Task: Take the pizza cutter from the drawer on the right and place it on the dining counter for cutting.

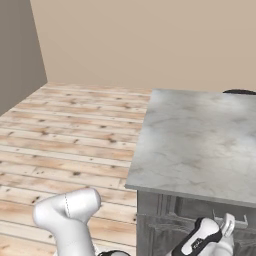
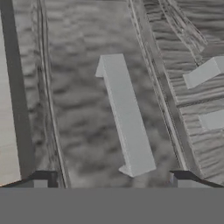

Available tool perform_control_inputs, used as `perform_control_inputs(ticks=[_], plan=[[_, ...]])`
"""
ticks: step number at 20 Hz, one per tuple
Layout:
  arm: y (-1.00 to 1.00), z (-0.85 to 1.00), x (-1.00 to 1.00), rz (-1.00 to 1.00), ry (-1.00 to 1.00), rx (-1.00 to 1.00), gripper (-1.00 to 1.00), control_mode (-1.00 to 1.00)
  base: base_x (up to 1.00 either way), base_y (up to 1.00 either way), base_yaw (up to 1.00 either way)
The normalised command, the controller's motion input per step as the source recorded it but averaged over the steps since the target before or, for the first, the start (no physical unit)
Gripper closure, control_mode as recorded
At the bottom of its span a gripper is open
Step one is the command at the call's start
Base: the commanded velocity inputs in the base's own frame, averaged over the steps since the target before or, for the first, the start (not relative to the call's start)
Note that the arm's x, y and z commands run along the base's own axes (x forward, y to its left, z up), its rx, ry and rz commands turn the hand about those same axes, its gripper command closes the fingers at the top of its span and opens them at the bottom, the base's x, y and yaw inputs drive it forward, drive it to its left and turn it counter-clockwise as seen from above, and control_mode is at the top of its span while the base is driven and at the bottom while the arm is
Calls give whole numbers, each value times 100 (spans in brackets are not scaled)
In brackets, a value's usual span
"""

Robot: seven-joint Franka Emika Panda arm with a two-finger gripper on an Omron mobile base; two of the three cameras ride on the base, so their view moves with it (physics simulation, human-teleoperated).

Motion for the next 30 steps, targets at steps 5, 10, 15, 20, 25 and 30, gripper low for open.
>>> perform_control_inputs(ticks=[5, 10, 15, 20, 25, 30], plan=[[-31, -53, 21, 1, -1, 0, -100, -100, 0, 0, 0], [-29, -29, 26, 1, -5, 0, -100, -100, 0, 0, 0], [-14, -12, 35, 3, -9, 0, -100, -100, 0, 0, 0], [-3, -16, 39, 5, -7, 0, -100, -100, 0, 0, 0], [0, -18, 24, 4, -5, 0, 100, -100, 0, 0, 0], [0, 0, 0, 0, 0, 0, 100, -100, 0, 0, 0]])
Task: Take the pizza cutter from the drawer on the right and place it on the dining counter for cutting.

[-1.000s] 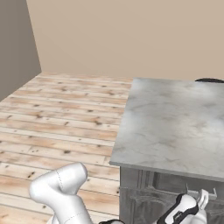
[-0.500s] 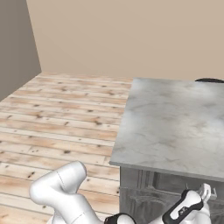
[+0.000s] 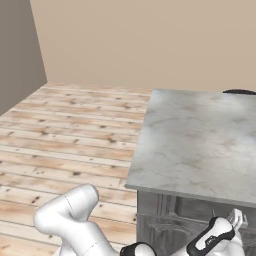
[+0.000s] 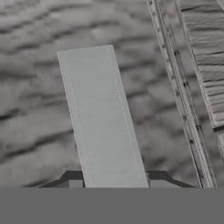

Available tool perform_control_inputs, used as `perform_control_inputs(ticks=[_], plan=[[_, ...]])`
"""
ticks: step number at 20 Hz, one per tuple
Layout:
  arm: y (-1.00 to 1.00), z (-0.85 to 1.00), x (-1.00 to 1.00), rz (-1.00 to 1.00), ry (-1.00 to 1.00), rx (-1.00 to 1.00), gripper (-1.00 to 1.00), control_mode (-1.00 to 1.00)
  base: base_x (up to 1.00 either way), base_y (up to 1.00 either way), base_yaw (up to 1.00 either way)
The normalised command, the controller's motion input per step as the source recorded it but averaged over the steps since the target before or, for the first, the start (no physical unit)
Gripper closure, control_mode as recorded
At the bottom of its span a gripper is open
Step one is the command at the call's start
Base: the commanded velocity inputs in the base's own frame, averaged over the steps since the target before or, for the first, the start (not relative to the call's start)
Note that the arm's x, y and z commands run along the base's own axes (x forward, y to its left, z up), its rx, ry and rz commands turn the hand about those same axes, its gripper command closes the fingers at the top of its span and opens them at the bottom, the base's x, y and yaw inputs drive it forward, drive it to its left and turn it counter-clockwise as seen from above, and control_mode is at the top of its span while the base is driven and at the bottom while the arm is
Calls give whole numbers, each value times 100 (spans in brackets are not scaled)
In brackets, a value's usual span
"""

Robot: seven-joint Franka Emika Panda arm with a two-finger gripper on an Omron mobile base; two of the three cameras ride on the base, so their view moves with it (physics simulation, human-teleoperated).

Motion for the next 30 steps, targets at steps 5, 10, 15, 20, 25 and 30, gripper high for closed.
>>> perform_control_inputs(ticks=[5, 10, 15, 20, 25, 30], plan=[[-8, 0, -20, 0, 0, 0, 100, -100, 0, 0, 0], [-38, -9, -70, 0, -1, 0, 100, -100, 0, 0, 0], [-50, -9, -72, 0, 0, 0, 100, -100, 0, 0, 0], [-66, -10, -90, 0, 0, 0, 100, -100, 0, 0, 0], [-66, -18, -100, 0, -1, 0, 100, -100, 0, 0, 0], [-49, -25, -100, 0, -3, 0, 100, -100, 0, 0, 0]])
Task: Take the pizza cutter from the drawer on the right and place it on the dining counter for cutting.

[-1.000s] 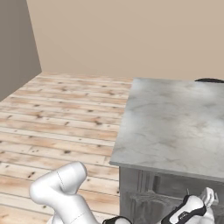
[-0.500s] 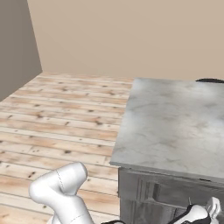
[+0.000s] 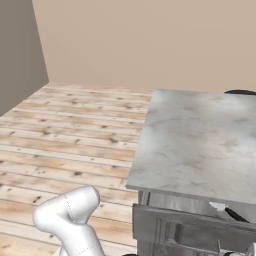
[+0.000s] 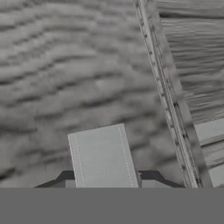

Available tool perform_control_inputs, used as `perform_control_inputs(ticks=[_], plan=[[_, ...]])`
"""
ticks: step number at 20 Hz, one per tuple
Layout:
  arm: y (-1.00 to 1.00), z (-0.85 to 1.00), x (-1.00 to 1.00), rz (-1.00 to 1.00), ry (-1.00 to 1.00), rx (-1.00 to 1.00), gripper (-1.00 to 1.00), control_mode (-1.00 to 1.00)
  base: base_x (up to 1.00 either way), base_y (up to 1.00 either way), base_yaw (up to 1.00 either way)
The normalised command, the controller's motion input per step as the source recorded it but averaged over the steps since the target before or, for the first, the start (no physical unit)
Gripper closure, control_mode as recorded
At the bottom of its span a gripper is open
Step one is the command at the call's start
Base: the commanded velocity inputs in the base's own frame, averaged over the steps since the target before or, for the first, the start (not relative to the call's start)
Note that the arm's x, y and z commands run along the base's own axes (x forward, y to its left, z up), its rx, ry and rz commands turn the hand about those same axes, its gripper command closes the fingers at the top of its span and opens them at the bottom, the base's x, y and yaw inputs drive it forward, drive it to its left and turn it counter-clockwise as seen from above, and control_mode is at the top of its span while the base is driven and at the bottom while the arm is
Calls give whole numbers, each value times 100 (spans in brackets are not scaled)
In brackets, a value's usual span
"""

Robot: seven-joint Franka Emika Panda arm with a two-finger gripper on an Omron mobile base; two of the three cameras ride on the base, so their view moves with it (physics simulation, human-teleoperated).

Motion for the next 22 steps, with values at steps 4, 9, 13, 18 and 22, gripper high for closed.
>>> perform_control_inputs(ticks=[4, 9, 13, 18, 22], plan=[[-3, -25, -100, 0, -1, 0, 100, -100, 0, 0, 0], [-1, -19, -97, 0, -3, 0, 100, -100, 0, 0, 0], [0, -2, -57, 0, -3, 0, 100, -100, 0, 0, 0], [-14, 0, -52, 0, -1, 0, 100, -100, 0, 0, 0], [-29, 0, -56, 0, -1, 0, 100, -100, 0, 0, 0]])
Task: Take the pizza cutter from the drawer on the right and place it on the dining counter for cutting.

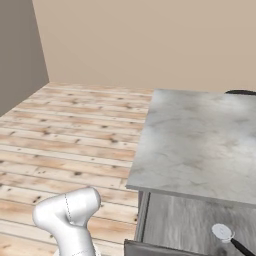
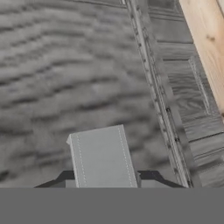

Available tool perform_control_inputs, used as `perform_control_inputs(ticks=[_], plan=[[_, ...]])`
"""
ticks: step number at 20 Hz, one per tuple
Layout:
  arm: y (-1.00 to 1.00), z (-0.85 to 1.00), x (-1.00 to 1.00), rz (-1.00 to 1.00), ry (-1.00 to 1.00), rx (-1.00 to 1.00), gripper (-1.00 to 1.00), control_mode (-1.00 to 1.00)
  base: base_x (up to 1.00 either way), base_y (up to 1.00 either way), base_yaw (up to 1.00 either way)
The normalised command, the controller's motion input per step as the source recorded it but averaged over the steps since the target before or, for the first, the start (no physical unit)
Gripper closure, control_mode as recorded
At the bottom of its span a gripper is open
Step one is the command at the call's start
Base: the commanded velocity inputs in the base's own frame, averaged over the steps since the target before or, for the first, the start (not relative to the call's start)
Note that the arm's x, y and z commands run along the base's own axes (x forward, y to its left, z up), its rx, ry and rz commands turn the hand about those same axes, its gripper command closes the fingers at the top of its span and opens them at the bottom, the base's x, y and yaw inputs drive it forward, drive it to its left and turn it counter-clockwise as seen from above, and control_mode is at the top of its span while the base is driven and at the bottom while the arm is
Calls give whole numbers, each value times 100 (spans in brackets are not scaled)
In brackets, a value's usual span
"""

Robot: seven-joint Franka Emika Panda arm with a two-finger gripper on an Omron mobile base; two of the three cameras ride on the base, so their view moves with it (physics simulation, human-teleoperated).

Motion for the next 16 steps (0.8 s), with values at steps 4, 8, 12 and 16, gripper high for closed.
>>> perform_control_inputs(ticks=[4, 8, 12, 16], plan=[[-34, 0, -61, 0, -1, 0, 100, -100, 0, 0, 0], [-21, 0, -48, 0, 0, 0, 100, -100, 0, 0, 0], [-2, 0, -3, 0, 0, 0, -100, -100, 0, 0, 0], [-23, 0, -49, 0, -2, 0, -100, -100, 0, 0, 0]])
